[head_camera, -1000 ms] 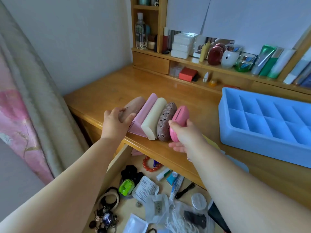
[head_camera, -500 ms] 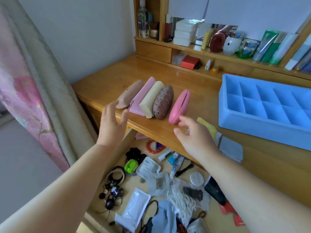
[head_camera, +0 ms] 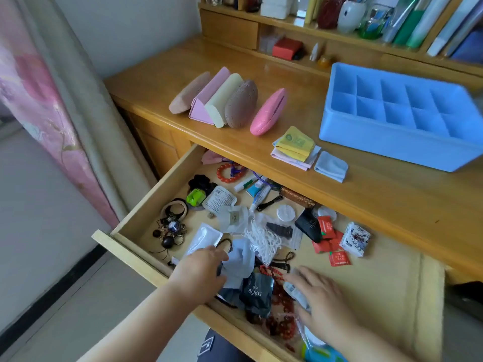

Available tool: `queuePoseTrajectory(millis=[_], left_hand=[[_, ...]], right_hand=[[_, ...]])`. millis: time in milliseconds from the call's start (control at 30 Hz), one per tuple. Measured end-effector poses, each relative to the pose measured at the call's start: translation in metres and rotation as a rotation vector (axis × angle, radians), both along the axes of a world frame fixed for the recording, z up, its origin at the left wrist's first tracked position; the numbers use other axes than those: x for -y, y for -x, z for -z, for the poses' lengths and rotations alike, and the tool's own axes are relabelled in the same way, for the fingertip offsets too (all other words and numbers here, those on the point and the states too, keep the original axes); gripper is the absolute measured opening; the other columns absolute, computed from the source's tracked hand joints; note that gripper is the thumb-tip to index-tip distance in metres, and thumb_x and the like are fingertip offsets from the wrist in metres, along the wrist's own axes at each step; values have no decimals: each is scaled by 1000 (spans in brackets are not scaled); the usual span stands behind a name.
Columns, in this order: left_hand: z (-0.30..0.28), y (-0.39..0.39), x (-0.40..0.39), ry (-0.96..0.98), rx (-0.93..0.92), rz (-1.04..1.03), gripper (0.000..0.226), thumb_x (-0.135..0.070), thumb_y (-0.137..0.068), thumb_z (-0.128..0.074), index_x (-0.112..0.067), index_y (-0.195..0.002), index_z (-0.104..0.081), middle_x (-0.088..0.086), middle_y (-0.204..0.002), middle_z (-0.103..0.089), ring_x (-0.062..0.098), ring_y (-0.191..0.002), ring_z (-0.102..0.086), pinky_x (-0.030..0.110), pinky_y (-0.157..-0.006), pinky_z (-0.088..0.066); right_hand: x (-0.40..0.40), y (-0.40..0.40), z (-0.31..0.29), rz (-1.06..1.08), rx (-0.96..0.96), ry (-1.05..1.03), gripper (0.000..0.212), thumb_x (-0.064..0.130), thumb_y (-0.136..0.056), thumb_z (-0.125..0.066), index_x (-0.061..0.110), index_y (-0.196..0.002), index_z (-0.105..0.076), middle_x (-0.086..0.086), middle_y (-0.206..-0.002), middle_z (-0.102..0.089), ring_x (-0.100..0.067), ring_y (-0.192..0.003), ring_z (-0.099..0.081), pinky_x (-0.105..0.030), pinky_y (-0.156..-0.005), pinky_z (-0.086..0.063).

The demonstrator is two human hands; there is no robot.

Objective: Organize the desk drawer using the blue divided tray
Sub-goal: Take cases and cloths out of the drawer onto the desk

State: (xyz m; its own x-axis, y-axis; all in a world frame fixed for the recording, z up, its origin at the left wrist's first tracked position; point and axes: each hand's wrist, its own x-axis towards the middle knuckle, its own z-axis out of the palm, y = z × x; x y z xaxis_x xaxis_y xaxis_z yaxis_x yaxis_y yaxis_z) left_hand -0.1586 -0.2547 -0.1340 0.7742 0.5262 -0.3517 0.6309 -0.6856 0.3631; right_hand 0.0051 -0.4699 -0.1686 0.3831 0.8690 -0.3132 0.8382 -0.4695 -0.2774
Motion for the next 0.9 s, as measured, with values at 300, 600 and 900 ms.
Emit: queuePoseTrajectory(millis=[300, 600, 900], left_hand=[[18, -47, 30, -316, -194, 251, 32, -18, -88, -52, -20, -120, -51, 6, -120, -48, 26, -110, -47, 33, -89, -41], [-62, -47, 33, 211, 464, 115, 27, -17, -86, -58, -37, -68, -55, -15, -75, -54, -2, -70, -52, 17, -66, -41], [-132, -92, 55, 419, 643, 165, 18, -19, -79, -53, -7, -72, -65, -2, -60, -55, 3, -58, -47, 16, -54, -36]], right_hand=[[6, 1, -12, 117, 42, -63, 39, 54, -86, -52, 38, -121, -57, 16, -143, -39, -14, -130, -37, -24, -105, -22], [-34, -7, -82, 211, -571, -471, 57, 10, -85, -64, 46, -127, -50, 39, -128, -40, 17, -92, -50, -10, -90, -41], [19, -65, -140, 367, -535, -523, 29, 9, -80, -71, 30, -63, -62, 12, -64, -60, 4, -57, -50, -10, -56, -40]])
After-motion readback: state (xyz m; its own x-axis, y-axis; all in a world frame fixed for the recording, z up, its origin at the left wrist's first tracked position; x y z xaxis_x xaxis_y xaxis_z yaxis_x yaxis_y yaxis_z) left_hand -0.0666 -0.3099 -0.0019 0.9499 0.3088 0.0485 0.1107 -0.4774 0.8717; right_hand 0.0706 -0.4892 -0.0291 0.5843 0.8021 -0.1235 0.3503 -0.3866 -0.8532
